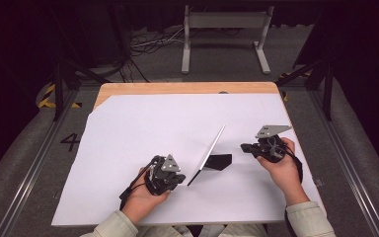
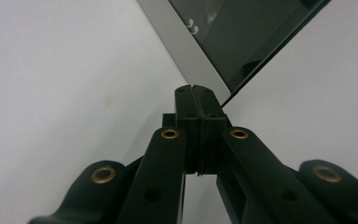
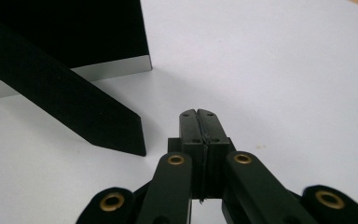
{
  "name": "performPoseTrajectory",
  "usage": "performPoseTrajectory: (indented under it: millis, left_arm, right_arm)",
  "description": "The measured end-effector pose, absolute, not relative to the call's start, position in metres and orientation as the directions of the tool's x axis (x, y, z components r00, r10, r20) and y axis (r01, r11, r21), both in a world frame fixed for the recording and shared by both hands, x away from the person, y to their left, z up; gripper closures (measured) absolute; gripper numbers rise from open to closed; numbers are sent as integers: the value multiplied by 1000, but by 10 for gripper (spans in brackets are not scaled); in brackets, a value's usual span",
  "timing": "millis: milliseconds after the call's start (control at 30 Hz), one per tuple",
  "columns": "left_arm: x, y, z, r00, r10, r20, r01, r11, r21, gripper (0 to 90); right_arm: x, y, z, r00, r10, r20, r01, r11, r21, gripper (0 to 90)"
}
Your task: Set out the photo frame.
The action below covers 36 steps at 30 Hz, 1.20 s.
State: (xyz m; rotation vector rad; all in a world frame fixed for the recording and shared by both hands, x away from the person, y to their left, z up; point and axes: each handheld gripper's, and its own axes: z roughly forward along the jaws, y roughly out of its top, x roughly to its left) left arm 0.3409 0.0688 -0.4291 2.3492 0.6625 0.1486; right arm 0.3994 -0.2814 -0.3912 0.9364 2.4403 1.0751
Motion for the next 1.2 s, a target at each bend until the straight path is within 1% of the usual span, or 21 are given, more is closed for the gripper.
performPoseTrajectory:
  millis: [267,333,600,1200]
  left_arm:
    - [338,59,-433,875,481,-61,406,-659,634,900]
    - [338,59,-433,873,482,-79,417,-652,634,900]
    - [335,54,-435,883,463,-79,405,-665,627,900]
    - [322,26,-439,918,386,-92,356,-700,620,900]
  right_arm:
    - [390,-304,-385,-701,713,-7,458,458,762,900]
    - [387,-308,-385,-695,719,-2,464,450,763,900]
    - [377,-323,-381,-678,735,6,466,423,777,900]
    - [370,-331,-376,-669,743,10,461,404,790,900]
